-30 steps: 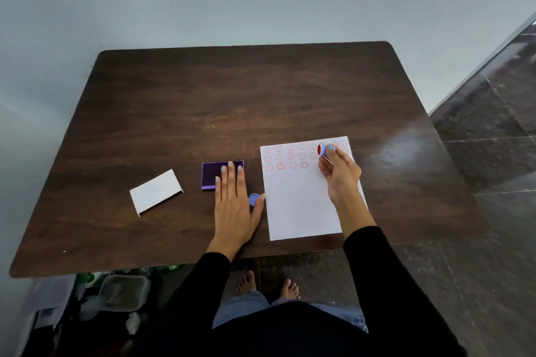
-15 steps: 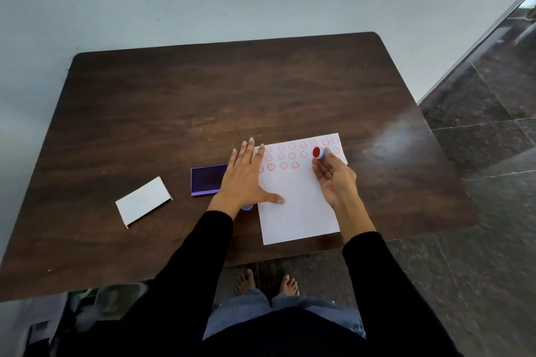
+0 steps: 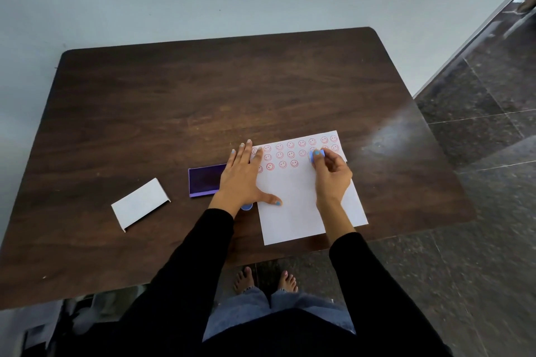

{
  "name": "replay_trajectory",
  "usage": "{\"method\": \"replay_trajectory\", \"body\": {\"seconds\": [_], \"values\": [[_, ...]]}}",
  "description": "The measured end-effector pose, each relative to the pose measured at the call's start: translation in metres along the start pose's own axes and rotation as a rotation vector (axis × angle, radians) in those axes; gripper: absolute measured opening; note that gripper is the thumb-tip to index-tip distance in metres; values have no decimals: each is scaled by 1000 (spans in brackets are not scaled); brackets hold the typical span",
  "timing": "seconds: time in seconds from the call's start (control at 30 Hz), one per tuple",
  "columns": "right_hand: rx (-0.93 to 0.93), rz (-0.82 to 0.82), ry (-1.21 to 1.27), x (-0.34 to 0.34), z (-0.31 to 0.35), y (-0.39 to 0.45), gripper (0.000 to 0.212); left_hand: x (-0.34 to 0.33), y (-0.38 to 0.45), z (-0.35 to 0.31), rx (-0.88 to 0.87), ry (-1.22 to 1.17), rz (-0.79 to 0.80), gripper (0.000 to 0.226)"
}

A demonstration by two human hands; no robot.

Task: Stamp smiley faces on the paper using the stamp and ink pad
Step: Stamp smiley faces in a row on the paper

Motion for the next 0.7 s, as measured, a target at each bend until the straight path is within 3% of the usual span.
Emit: {"method": "replay_trajectory", "body": {"seconds": [0.13,0.7], "values": [[119,25,-134,-4,5,-3,26,0,1,0,5,2,-7,129],[246,48,-320,-9,9,-10,31,0,-1,1,11,20,1,129]]}}
Point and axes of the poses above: each hand's wrist, its own y-axis towards the middle knuckle, its own x-axis out of the back of the hand, z = x × y, the point moved 9 cm from there along y, towards the middle knuckle, and after that the axes turned 3 degrees about y, right-handed, at the moved point
